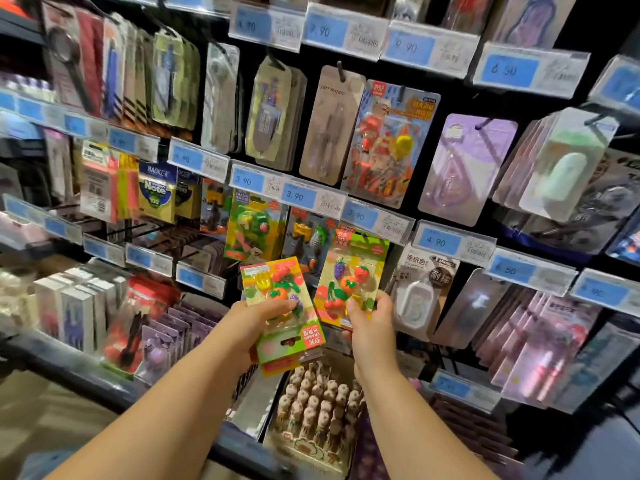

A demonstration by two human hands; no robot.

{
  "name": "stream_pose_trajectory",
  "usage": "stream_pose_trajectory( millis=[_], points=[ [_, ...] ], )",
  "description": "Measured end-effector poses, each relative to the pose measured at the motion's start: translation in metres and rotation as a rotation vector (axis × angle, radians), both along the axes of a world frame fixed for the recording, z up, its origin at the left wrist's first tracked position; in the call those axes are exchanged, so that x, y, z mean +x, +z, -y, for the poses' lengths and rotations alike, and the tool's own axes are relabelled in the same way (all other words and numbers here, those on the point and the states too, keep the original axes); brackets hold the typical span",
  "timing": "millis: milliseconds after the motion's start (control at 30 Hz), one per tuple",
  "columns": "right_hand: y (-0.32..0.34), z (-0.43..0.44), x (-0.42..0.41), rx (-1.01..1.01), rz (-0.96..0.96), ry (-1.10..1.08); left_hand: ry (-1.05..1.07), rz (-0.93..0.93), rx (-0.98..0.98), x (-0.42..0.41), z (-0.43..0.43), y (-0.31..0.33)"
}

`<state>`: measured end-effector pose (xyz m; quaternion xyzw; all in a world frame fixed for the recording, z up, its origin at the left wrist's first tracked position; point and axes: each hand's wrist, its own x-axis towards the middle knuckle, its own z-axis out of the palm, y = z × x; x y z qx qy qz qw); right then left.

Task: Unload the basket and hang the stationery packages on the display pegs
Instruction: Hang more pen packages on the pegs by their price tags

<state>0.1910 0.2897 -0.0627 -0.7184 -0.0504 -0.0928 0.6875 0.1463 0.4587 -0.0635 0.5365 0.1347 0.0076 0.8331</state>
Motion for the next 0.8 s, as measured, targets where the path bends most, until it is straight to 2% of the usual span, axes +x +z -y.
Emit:
stream_pose_trajectory(
  millis=[800],
  points=[
    [0.001, -0.021, 0.009, -0.001, 0.048, -0.203, -0.015, 0.01, 0.005, -0.002, -0.016, 0.01]
  ],
)
